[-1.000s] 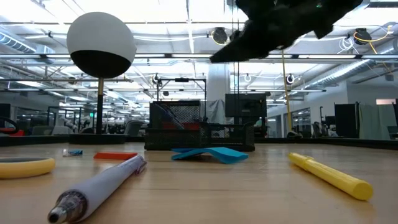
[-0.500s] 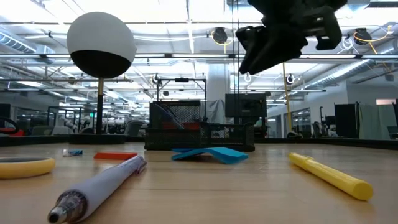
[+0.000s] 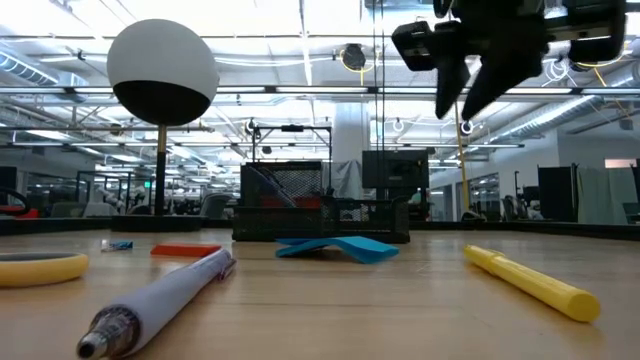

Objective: Pick and place office supplies into organizer
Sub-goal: Put the yellow pen into the desk organizer

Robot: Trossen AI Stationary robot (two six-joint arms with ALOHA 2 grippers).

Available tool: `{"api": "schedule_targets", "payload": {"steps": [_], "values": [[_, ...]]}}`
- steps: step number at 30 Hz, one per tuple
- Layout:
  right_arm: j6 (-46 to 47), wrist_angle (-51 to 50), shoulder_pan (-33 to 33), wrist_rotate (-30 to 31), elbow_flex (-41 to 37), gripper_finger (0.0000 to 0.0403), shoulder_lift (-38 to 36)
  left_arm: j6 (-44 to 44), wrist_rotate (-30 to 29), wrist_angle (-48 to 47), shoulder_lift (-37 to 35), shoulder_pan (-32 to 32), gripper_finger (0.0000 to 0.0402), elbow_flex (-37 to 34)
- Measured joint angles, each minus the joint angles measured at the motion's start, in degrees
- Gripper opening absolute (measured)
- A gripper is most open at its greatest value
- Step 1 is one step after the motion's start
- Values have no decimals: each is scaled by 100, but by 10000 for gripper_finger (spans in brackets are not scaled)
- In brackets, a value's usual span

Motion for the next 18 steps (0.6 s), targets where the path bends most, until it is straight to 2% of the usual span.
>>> {"api": "schedule_targets", "payload": {"steps": [18], "values": [[-1451, -1603, 568, 22, 1880, 93, 1950, 0, 1, 1, -1, 1, 200, 0]]}}
